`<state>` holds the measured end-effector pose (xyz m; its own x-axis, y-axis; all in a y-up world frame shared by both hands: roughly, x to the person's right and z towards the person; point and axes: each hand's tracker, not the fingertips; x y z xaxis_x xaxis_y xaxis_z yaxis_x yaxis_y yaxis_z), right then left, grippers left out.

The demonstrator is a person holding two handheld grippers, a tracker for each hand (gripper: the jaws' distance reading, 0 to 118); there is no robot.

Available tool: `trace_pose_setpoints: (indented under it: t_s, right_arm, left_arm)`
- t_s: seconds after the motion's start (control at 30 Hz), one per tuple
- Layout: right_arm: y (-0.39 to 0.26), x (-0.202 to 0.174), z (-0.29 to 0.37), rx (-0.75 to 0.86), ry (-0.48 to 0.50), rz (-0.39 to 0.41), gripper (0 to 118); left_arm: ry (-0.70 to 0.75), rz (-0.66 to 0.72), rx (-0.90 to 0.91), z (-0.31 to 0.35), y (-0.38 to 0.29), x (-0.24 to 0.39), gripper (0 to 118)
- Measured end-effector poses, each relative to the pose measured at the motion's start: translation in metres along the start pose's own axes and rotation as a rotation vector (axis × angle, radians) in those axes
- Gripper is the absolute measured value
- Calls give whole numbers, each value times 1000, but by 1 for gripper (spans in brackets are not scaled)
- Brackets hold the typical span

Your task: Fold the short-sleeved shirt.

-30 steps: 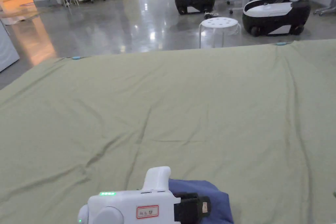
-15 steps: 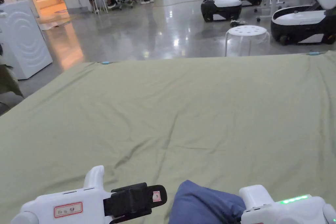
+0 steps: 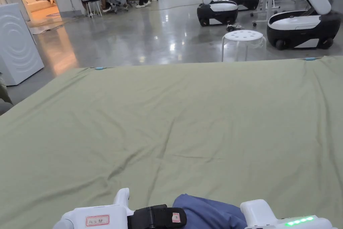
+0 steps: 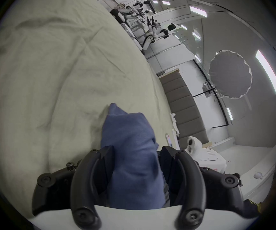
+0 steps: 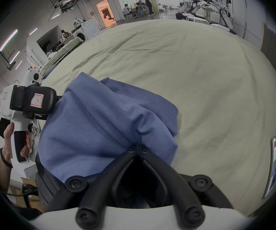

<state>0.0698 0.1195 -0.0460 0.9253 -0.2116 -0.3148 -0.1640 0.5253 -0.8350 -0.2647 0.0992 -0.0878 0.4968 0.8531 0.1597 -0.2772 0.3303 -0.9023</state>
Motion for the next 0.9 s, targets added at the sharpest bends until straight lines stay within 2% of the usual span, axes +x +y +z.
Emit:
trace_pose_setpoints:
  t_s: [0.2,0.27,0.3,0.33,0.4,0.47,0.5,0.57,0.63,0.7,0.77,0.87,0.9]
  right_arm:
    - [-3,6,-2,17,9,-19,0]
    - [-2,4,-1,17,14,-26,0]
    - [-3,4,-1,18,14,-28,0]
    - [-3,4,-1,20,14,-29,0]
    - [-2,2,0,18,10,-27,0]
    - [-1,2,1,17,12,-31,0]
    - [-1,2,2,18,14,-36,0]
    - [0,3,4,14,20,-43,0]
    - [1,4,11,23,30,-60,0]
    - [1,4,24,63,64,-75,0]
    - [-1,2,38,100,104,-94,0]
    - [-8,-4,51,132,59,-60,0]
    - [-11,-5,55,135,61,-55,0]
  left_arm:
    - [40,-114,49,-9,-9,-2,58]
    - [54,-82,29,-10,-10,3,57]
    - [50,1,37,-10,-9,0,55]
    - [36,43,38,-10,-8,-2,52]
    - [81,-59,28,-14,-9,2,28]
    - [138,-60,22,-17,-11,9,21]
    - [121,-93,47,-14,-12,14,21]
    - [176,-156,27,-16,-10,18,20]
    - [138,-120,44,-9,-5,16,19]
    - [40,-56,55,9,-2,16,19]
    - [107,-62,117,34,4,16,19]
    - [173,-56,188,101,33,1,19]
    - [222,-36,267,133,44,-9,19]
